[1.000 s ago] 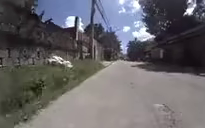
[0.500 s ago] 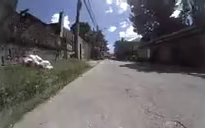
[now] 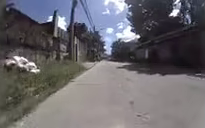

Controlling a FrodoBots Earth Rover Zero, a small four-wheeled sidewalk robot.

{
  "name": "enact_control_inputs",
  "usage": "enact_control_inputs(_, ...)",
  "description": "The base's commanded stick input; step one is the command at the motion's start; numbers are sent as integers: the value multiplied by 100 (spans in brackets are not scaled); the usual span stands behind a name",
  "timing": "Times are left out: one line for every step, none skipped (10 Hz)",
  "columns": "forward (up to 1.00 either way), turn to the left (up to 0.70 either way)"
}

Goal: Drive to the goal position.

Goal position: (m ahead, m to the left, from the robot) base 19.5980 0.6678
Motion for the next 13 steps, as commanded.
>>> enact_control_inputs(100,7)
enact_control_inputs(100,1)
enact_control_inputs(100,8)
enact_control_inputs(100,11)
enact_control_inputs(100,4)
enact_control_inputs(100,3)
enact_control_inputs(100,3)
enact_control_inputs(100,3)
enact_control_inputs(100,2)
enact_control_inputs(100,5)
enact_control_inputs(100,9)
enact_control_inputs(100,2)
enact_control_inputs(100,6)
